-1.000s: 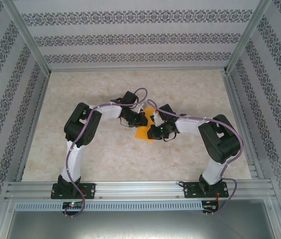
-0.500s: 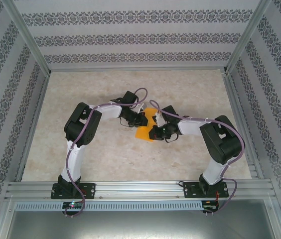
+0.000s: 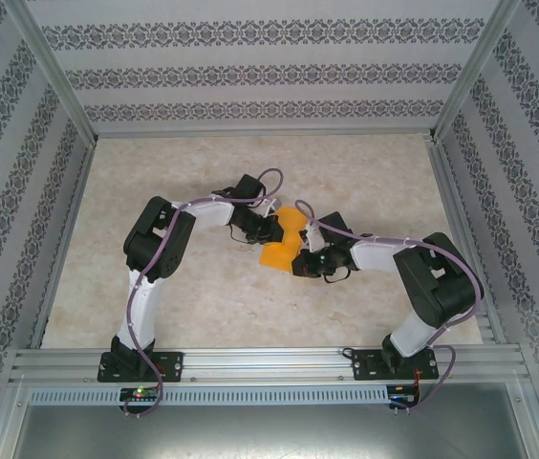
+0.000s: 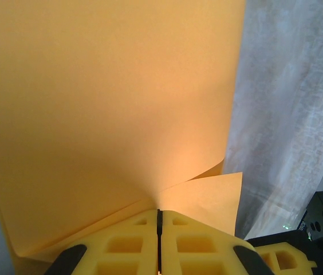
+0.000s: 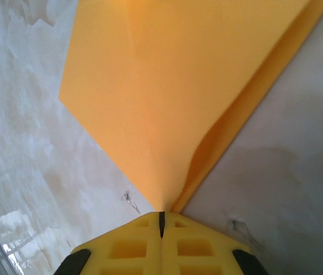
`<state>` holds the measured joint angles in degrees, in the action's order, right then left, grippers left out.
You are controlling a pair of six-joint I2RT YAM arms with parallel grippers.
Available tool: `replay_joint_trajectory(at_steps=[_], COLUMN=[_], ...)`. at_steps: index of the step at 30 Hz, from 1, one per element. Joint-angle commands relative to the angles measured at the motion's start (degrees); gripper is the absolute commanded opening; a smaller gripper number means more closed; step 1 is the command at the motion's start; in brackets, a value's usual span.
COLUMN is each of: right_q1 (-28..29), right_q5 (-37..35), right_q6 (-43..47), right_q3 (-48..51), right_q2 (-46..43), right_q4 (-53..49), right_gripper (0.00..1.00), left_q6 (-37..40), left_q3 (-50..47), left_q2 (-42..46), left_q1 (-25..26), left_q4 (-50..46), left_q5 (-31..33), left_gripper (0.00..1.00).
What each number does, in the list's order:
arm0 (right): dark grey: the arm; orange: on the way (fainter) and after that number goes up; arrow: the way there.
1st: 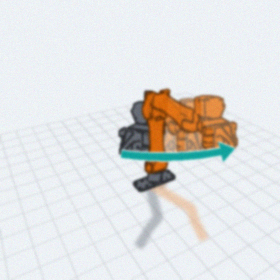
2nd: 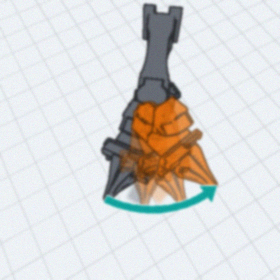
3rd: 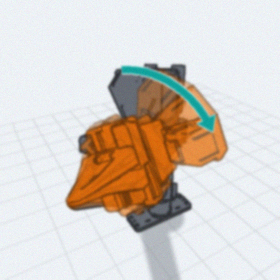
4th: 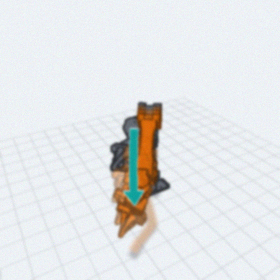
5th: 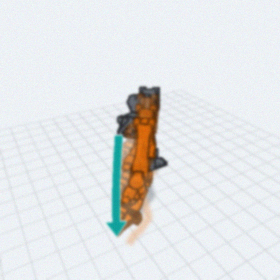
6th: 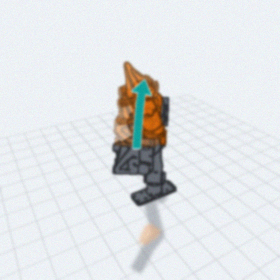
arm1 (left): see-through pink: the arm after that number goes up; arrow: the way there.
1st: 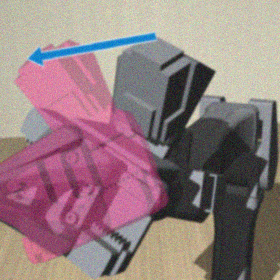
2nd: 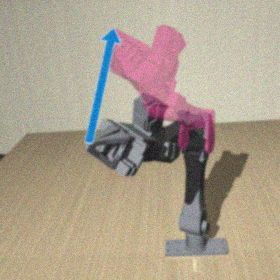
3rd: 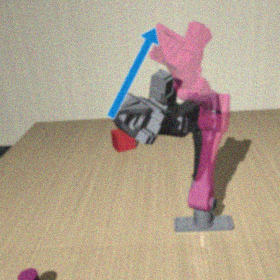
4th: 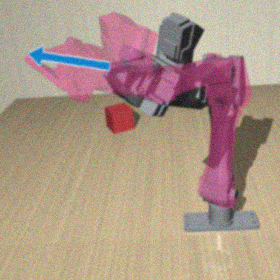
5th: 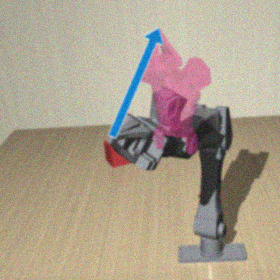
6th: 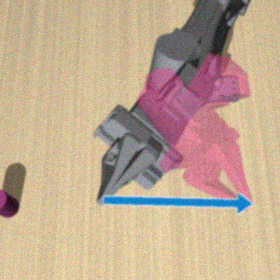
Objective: Fold a paper plane with a square sheet of paper (pick it up from the middle)
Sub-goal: Fold the triangle a second time at the center of the table.
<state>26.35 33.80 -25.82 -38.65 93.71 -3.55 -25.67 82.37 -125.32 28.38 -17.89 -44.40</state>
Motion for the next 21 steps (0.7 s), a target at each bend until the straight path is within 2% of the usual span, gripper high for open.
replay_joint_trajectory(at_steps=[1,3,7,9,13,21], right_q1=[-0.8,-1.96,-4.53,-5.7,-6.46,-6.27], right_q5=[2.07,3.17,2.5,1.39,0.22,-0.48], right_q6=[-2.83,-5.77,-8.65,-9.15,-9.39,-8.73], right_q3=[2.04,2.18,-0.06,-1.74,-5.48,-10.73], right_q2=[-3.03,-5.47,-6.66,-5.55,-1.69,4.99], right_q4=[-3.03,-0.53,0.83,0.62,0.68,0.42], right_gripper=[0.0,0.01,0.13,0.15,0.25,0.32], left_q6=[1.77,1.44,1.06,1.08,0.99,0.71], left_q3=[-1.6,-1.55,-1.3,-1.28,-1.41,-1.77], left_q2=[-4.46,-4.02,-3.88,-3.8,-3.71,-2.78], left_q1=[-1.13,-1.08,-0.91,-0.78,-0.62,-0.69], left_q4=[-5.89,-5.6,-5.27,-5.22,-5.05,-4.35], left_q5=[7.44,6.73,5.88,5.91,5.99,5.82], left_gripper=[0.1,0.1,0.1,0.1,0.1,0.1])
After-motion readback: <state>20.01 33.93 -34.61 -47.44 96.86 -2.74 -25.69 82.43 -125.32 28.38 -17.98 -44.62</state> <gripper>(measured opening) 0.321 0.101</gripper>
